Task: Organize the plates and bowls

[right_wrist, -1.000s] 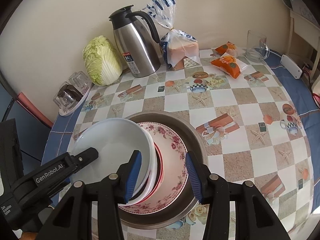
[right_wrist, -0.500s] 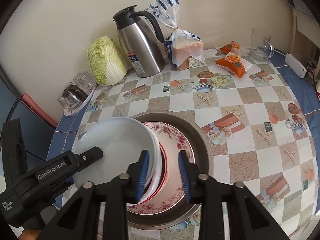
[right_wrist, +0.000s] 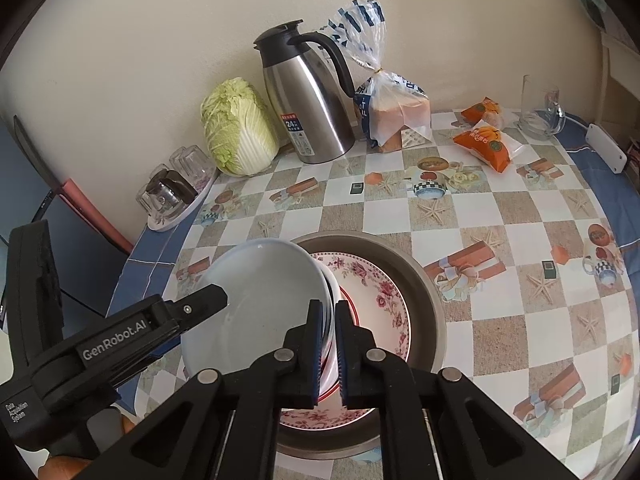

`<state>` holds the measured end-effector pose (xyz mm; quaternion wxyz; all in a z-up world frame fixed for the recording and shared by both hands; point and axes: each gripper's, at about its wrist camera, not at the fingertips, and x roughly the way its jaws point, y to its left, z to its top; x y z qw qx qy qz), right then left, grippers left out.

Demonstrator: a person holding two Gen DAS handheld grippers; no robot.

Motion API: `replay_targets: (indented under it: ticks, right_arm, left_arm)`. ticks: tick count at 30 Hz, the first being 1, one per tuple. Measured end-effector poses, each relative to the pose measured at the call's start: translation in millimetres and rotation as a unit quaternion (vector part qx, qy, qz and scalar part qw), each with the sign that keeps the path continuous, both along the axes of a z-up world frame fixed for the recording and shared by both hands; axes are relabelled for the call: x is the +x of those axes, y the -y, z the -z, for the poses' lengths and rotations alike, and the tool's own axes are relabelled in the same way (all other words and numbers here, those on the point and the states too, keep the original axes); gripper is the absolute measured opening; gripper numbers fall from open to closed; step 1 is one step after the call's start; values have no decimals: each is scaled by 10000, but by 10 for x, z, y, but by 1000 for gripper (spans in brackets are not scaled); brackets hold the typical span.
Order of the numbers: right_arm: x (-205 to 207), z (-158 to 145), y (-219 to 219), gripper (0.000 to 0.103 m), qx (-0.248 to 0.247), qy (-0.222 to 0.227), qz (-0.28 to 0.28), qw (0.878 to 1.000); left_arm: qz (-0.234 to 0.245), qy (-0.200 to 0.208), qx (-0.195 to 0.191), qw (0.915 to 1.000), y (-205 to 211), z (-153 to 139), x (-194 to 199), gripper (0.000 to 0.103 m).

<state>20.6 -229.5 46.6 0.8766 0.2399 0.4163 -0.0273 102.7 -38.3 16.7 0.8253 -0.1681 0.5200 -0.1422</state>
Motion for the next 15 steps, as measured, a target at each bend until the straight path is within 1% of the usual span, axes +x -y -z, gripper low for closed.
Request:
replay_targets:
  ticks: [3,4,5,6,7,8,10,12,14,15]
  right_arm:
    - [-9,-19,-6,9,-55,-14,-7,10000]
    - [-11,-20,1,12,-91,-30,15,10000]
    - [-10,-17,9,22,-119,-48,37,9999]
    - [-11,-13,16,30,-144,-67,66,9999]
    - [-15,-11,21,45,-172,-80,95,9998]
    - [-18,-11,25,50,-201,-81,118,9997]
    - [-21,-10,40,51,-262,-96,153,9995]
    - [-25,0,55,56,-254,-108,175,9995]
    - [-29,10,68,65,-287,-124,200,9993]
    - [-32,11,73,67,-312,-124,214,9992]
  left_arm:
    - [-39,27,66,10000,-28,-26,-6,54]
    - [-49,28,89,9999,-37,-33,-6,55]
    - [-56,32,127,9999,-44,-39,-3,61]
    - [-66,44,183,9998,-52,-46,-5,69]
    - [-81,64,249,9996,-57,-55,-5,71]
    - [-101,87,308,9994,-63,-65,-5,73]
    - [-154,108,403,9990,-85,-80,-6,75]
    - [-224,148,512,9983,-110,-92,-6,83]
    - [-318,208,639,9972,-139,-106,-7,89]
    - [-367,238,679,9967,-158,-109,-10,91]
